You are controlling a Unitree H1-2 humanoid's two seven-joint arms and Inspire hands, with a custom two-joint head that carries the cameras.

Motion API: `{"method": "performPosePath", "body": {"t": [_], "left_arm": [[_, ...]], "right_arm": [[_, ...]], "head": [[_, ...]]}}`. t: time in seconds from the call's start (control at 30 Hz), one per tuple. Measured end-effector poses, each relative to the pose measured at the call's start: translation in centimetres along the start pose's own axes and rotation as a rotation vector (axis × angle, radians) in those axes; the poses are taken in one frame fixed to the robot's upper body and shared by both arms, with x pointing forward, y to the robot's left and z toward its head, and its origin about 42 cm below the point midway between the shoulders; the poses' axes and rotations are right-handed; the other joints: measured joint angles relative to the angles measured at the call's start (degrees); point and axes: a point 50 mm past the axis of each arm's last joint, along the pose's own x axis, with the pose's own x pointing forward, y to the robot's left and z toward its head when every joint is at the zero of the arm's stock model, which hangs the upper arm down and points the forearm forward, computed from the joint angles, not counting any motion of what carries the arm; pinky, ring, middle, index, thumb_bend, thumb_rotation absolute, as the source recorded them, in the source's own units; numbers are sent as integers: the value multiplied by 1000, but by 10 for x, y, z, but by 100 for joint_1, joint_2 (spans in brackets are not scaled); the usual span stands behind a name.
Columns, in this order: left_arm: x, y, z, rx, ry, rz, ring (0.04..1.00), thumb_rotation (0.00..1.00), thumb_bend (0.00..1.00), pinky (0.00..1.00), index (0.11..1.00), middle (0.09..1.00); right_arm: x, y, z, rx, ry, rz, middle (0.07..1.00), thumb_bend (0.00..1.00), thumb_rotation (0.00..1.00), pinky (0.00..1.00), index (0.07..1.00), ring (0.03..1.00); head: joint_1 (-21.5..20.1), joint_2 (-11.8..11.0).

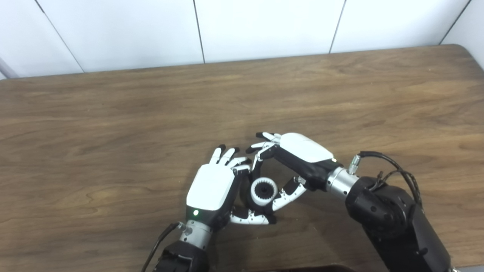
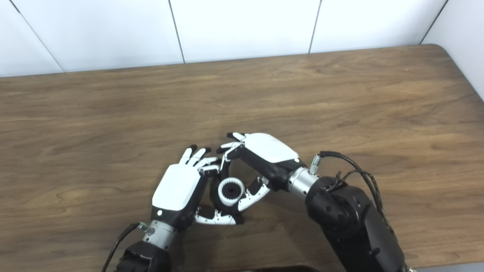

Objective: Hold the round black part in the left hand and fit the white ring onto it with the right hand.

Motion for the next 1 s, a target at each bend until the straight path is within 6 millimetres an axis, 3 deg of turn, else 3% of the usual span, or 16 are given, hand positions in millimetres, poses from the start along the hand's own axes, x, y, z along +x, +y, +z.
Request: {"method": "performPosePath", "body": {"t": [0.07, 0.13, 0.6, 1.0], "left_arm": [[0, 0, 0, 0, 0, 0, 927, 55, 524, 1000, 484, 797], [0, 0, 0, -1, 0, 0, 926, 55, 524, 1000, 484, 796], [0, 0, 0, -1, 0, 1, 924, 55, 524, 1000, 484, 795], [0, 0, 0, 0, 1, 2, 923, 55, 524, 1000, 484, 793]], "right_arm": [[0, 0, -1, -5, 5, -6, 867, 967, 188, 1000, 602, 991], [0, -1, -2, -11, 11, -12, 869, 995, 199, 1000, 612, 994], [-1, -2, -3, -21, 22, -20, 864, 1000, 184, 1000, 546, 990], [-6, -16, -11, -25, 54, -51, 866, 1000, 182, 1000, 567, 996]], "head": [[-17, -9], [-26, 0], [-26, 0], [-61, 0]]}}
